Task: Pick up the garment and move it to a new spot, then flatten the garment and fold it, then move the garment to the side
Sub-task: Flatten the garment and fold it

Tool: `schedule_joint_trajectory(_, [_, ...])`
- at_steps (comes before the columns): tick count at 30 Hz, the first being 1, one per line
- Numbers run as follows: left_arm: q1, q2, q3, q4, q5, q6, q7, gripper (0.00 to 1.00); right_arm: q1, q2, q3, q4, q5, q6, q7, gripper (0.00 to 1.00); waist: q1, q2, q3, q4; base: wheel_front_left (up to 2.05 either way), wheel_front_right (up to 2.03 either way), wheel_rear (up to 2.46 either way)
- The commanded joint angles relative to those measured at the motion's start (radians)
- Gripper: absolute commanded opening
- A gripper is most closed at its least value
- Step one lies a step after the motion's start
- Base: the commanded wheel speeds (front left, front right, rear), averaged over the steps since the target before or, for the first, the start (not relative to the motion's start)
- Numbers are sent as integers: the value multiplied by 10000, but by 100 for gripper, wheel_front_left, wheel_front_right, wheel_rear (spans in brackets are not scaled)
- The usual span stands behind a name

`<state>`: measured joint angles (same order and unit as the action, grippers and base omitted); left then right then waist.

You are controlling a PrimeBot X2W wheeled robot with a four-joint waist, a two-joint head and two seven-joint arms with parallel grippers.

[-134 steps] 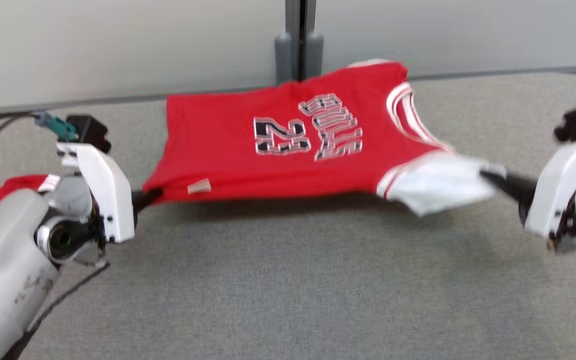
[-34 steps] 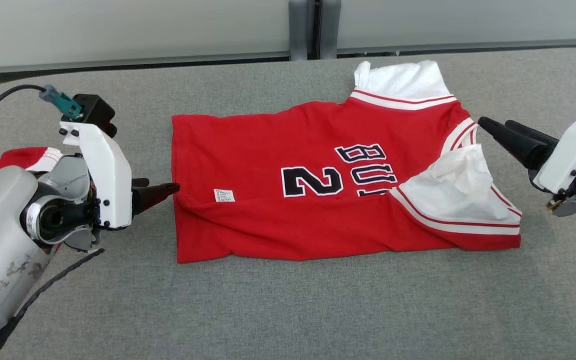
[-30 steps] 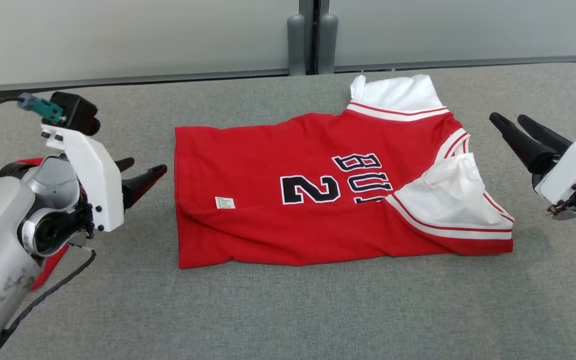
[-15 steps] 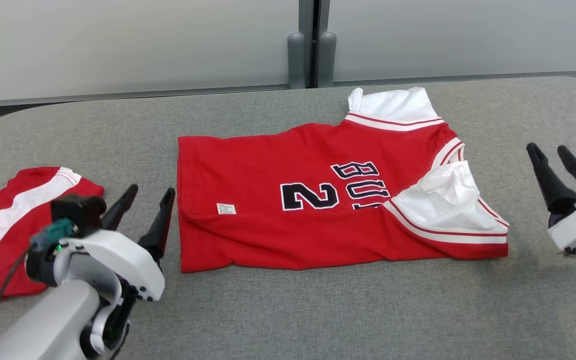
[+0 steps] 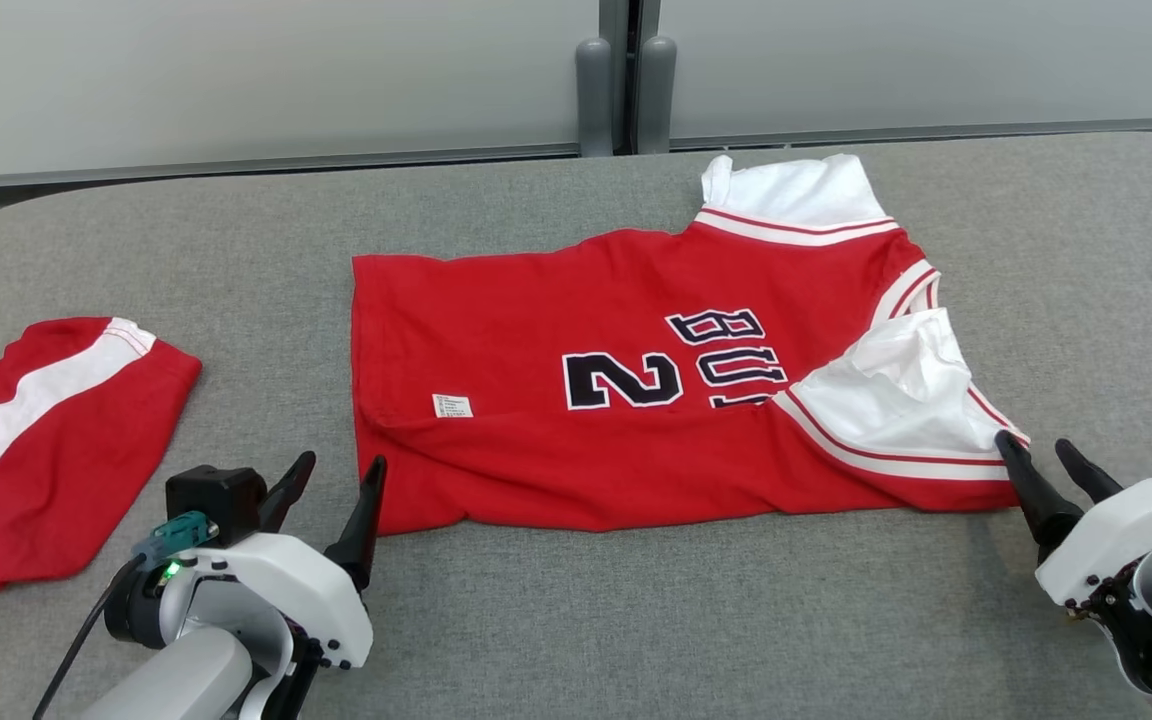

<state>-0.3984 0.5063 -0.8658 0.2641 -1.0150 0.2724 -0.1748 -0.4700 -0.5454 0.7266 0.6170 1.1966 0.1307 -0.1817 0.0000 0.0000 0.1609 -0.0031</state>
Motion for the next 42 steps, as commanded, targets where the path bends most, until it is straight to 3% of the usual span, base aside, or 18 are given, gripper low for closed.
schedule_joint_trajectory(1, [-220, -5, -17, 75, 10, -59, 94, 100, -156, 10, 54, 166, -38, 4, 114, 100, 0, 0, 72, 63, 0, 0, 0])
schedule_joint_trajectory(9, [-484, -246, -194, 597, -117, -264, 471, 100, -554, 399, 208, 1253, -76, 2, 692, 100, 0, 0, 310, 202, 0, 0, 0])
schedule_joint_trajectory(23, [-867, -622, -490, 1355, -340, -769, 1161, 100, -892, 778, 471, 1538, 327, 2, 1454, 100, 0, 0, 548, 164, 0, 0, 0])
schedule_joint_trajectory(24, [-908, -655, -517, 1427, -337, -804, 1219, 100, -912, 806, 506, 1533, 340, 4, 1544, 95, 0, 0, 559, 160, 0, 0, 0])
schedule_joint_trajectory(25, [-924, -702, -555, 1493, -373, -877, 1295, 100, -912, 830, 540, 1524, 376, 4, 1598, 66, 0, 0, 565, 156, 0, 0, 0])
schedule_joint_trajectory(26, [-930, -762, -604, 1550, -421, -910, 1371, 100, -914, 840, 567, 1513, 401, 4, 1636, 49, 0, 0, 565, 153, 0, 0, 0])
schedule_joint_trajectory(29, [-969, -851, -745, 1765, -516, -941, 1749, 100, -922, 832, 600, 1489, 456, 4, 1678, 40, 0, 0, 540, 140, 0, 0, 0])
schedule_joint_trajectory(30, [-938, -883, -823, 1852, -543, -915, 1935, 100, -914, 820, 614, 1484, 486, 4, 1697, 29, 0, 0, 519, 134, 0, 0, 0])
schedule_joint_trajectory(31, [-917, -909, -865, 1906, -563, -893, 2048, 98, -904, 816, 634, 1473, 514, 4, 1715, 29, 0, 0, 496, 126, 0, 0, 0])
schedule_joint_trajectory(32, [-905, -935, -861, 1943, -614, -863, 2102, 78, -897, 815, 660, 1456, 535, 4, 1739, 0, 0, 0, 472, 119, 0, 0, 0])
schedule_joint_trajectory(33, [-916, -951, -869, 1966, -645, -877, 2183, 45, -894, 819, 684, 1418, 560, 2, 1766, 0, 0, 0, 447, 113, 0, 0, 0])
schedule_joint_trajectory(34, [-931, -951, -887, 1976, -662, -882, 2257, 0, -887, 813, 709, 1388, 598, 2, 1795, 0, 0, 0, 410, 109, 0, 0, 0])
schedule_joint_trajectory(42, [-895, -724, -824, 1697, -744, -882, 2398, 0, -944, 610, 770, 1063, 838, 4, 1812, 0, 0, 0, 16, 94, 0, 0, 0])
